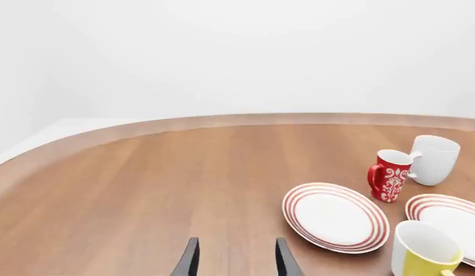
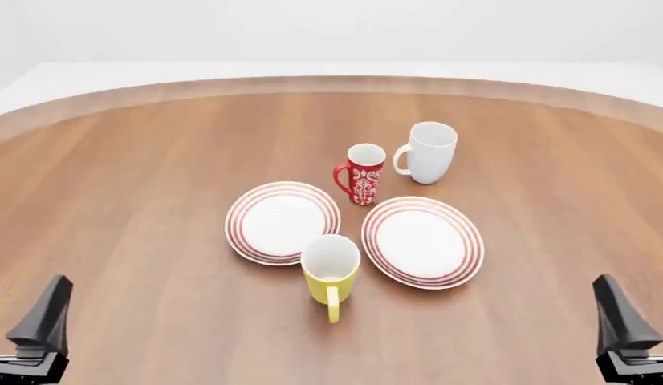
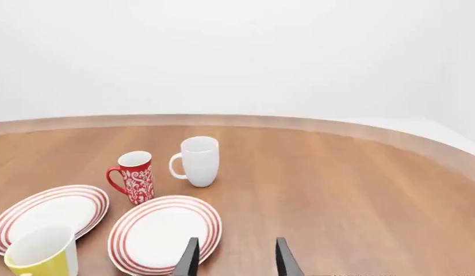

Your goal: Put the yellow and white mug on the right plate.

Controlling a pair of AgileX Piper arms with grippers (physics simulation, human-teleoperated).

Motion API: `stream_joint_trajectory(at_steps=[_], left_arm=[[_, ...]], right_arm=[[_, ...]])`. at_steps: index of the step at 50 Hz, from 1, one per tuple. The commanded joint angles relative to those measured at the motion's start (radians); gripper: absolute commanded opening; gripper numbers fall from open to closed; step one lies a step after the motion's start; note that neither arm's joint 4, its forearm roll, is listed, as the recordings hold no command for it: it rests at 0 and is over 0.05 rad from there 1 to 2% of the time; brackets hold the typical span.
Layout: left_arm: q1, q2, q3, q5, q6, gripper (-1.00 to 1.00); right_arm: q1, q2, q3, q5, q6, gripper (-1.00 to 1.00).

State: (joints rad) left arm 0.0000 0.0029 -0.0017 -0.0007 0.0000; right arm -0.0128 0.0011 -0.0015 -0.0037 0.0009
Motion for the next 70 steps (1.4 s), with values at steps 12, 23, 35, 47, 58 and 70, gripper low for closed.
stream_joint_trajectory(at_steps=[12, 23, 35, 47, 58, 70], left_arm=[[0.0, 0.005, -0.003, -0.001, 0.0, 1.0], [0.0, 0.005, -0.003, -0.001, 0.0, 1.0], [0.0, 0.005, -0.003, -0.001, 0.0, 1.0], [0.0, 0.005, -0.003, -0.001, 0.0, 1.0], [0.0, 0.005, -0.003, -0.001, 0.0, 1.0], [0.0, 0.005, -0.003, -0.001, 0.0, 1.0]], right_arm=[[-0.032, 0.092, -0.045, -0.012, -0.038, 1.0], [0.035, 0.266, -0.181, 0.044, -0.018, 1.0], [0.188, 0.371, -0.369, 0.213, -0.007, 1.0], [0.361, 0.444, -0.501, 0.351, 0.008, 1.0], [0.456, 0.511, -0.552, 0.374, 0.064, 1.0], [0.533, 0.587, -0.607, 0.366, 0.111, 1.0]])
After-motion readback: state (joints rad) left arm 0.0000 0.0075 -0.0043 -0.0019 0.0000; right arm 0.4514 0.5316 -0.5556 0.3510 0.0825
